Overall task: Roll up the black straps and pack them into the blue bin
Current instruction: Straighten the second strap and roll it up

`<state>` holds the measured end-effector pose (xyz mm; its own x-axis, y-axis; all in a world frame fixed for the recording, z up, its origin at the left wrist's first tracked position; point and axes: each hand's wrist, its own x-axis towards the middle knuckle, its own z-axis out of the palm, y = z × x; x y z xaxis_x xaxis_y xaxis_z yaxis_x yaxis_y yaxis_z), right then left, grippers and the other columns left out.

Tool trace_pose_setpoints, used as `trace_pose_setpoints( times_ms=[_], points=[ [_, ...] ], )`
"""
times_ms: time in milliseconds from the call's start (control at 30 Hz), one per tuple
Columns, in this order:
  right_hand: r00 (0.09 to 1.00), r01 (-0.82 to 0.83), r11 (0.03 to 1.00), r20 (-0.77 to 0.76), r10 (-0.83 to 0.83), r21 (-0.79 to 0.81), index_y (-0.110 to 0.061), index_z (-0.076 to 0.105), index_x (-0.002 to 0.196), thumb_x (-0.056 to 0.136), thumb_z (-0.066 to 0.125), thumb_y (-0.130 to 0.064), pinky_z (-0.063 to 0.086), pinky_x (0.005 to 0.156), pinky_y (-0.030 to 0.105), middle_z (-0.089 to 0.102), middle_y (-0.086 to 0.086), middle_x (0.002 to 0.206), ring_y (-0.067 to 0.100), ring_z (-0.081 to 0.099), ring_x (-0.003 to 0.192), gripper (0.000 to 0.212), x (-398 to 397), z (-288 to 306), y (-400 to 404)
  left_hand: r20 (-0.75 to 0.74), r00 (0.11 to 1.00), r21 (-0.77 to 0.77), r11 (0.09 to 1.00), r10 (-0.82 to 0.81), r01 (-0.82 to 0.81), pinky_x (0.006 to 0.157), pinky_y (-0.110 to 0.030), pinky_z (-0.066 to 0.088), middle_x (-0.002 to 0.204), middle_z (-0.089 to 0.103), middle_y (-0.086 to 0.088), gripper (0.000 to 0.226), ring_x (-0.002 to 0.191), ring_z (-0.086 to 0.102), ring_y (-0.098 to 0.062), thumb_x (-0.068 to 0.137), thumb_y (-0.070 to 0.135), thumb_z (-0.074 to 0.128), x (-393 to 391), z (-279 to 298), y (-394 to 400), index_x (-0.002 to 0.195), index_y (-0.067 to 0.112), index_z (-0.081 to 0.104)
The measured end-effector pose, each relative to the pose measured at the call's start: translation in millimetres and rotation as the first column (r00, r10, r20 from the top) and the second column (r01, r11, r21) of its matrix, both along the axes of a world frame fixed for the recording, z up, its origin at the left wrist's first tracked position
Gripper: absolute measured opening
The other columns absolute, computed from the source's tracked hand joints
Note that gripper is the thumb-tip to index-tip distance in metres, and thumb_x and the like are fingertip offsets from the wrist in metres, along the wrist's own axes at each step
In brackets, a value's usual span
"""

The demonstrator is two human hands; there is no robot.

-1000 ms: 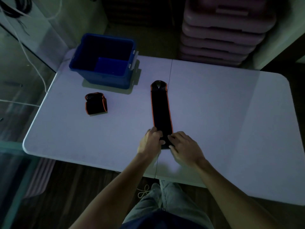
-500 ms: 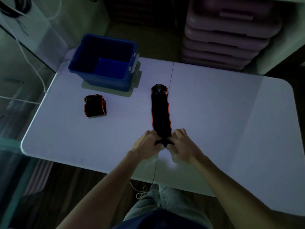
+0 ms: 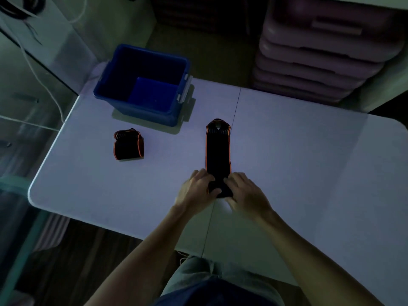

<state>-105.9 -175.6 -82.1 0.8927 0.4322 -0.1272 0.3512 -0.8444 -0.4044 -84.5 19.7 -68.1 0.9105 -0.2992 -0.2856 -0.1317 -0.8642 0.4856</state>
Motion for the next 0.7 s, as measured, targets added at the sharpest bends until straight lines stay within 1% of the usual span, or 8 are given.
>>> trace_pose_setpoints(
  times_ms=[67,133,233,333,400,533,600,700],
  points=[
    [0.999,-0.026,1.000,-0.027,0.026,-0.006,-0.007,0.058,0.125,0.084,0.063,-0.035,0.054,0.077,0.037,0.052,0.006,0.114,0.024,0.048,0.108,0.050,11.5,5.4,-3.9,0.075,0.993,-0.031,0.996,-0.086,0.088,0.075,-0.039,0.054,0.116,0.061,-0.003,0.057,0.106,0.056,-0.025,0.083,0.048,0.063,-7.5,-6.6,7.7,0.128,0.013,0.060],
    [0.997,-0.063,0.998,-0.054,0.063,0.011,-0.010,0.058,0.124,0.087,0.062,-0.039,0.050,0.074,0.030,0.045,0.001,0.109,0.019,0.041,0.107,0.048,24.0,9.3,-7.8,0.116,0.990,-0.085,0.992,-0.079,0.089,0.069,-0.040,0.056,0.111,0.064,-0.003,0.057,0.102,0.060,-0.028,0.083,0.048,0.061,-11.0,-11.6,12.7,0.129,0.013,0.057],
    [0.982,-0.037,0.995,-0.181,0.054,0.096,-0.010,0.056,0.129,0.089,0.061,-0.037,0.053,0.080,0.036,0.047,0.000,0.109,0.016,0.039,0.108,0.049,44.1,13.2,-10.9,0.132,0.991,-0.124,0.992,-0.013,0.030,0.065,-0.041,0.054,0.100,0.063,-0.003,0.042,0.095,0.059,-0.028,0.088,0.046,0.057,-2.2,-15.7,12.6,0.118,0.017,0.058],
    [0.964,0.105,0.973,-0.261,-0.050,0.204,-0.016,0.051,0.120,0.092,0.059,-0.038,0.051,0.081,0.039,0.054,0.001,0.105,0.015,0.045,0.099,0.037,56.7,12.3,-11.1,0.034,0.992,-0.120,0.986,0.118,-0.113,0.074,-0.042,0.053,0.101,0.057,-0.007,0.043,0.098,0.055,-0.028,0.091,0.050,0.054,11.1,-13.8,9.6,0.111,0.013,0.065],
    [0.973,0.144,0.966,-0.209,-0.098,0.216,-0.017,0.048,0.116,0.093,0.058,-0.039,0.050,0.074,0.037,0.053,-0.001,0.101,0.015,0.046,0.093,0.033,60.3,10.5,-9.0,-0.078,0.974,-0.076,0.973,0.214,-0.220,0.079,-0.042,0.050,0.101,0.056,-0.007,0.042,0.101,0.053,-0.028,0.093,0.050,0.054,20.9,-12.6,6.6,0.102,0.010,0.063],
    [0.999,0.022,0.986,-0.052,-0.014,0.164,-0.013,0.050,0.128,0.088,0.066,-0.040,0.056,0.068,0.036,0.050,0.006,0.125,0.021,0.049,0.109,0.051,63.1,4.3,-7.2,-0.208,0.883,-0.062,0.895,0.421,-0.442,0.074,-0.039,0.049,0.098,0.059,-0.007,0.037,0.093,0.057,-0.030,0.090,0.052,0.056,46.7,-9.7,-3.7,0.093,0.015,0.050],
    [0.999,-0.013,0.995,-0.030,0.016,0.094,-0.013,0.050,0.131,0.083,0.074,-0.030,0.058,0.068,0.039,0.048,0.007,0.128,0.024,0.050,0.112,0.056,65.9,1.5,-5.7,-0.214,0.866,-0.040,0.882,0.452,-0.470,0.076,-0.041,0.052,0.101,0.060,-0.007,0.035,0.093,0.058,-0.031,0.089,0.051,0.056,56.1,-10.5,-7.7,0.095,0.018,0.047],
    [0.998,0.052,0.993,-0.048,-0.047,0.102,-0.012,0.054,0.128,0.079,0.075,-0.020,0.058,0.067,0.044,0.050,0.006,0.122,0.025,0.049,0.112,0.053,73.7,0.3,-0.4,-0.172,0.888,-0.077,0.892,0.427,-0.444,0.078,-0.045,0.053,0.104,0.056,-0.005,0.033,0.092,0.058,-0.031,0.088,0.049,0.058,63.0,-10.5,-6.6,0.102,0.020,0.048]
  ],
)
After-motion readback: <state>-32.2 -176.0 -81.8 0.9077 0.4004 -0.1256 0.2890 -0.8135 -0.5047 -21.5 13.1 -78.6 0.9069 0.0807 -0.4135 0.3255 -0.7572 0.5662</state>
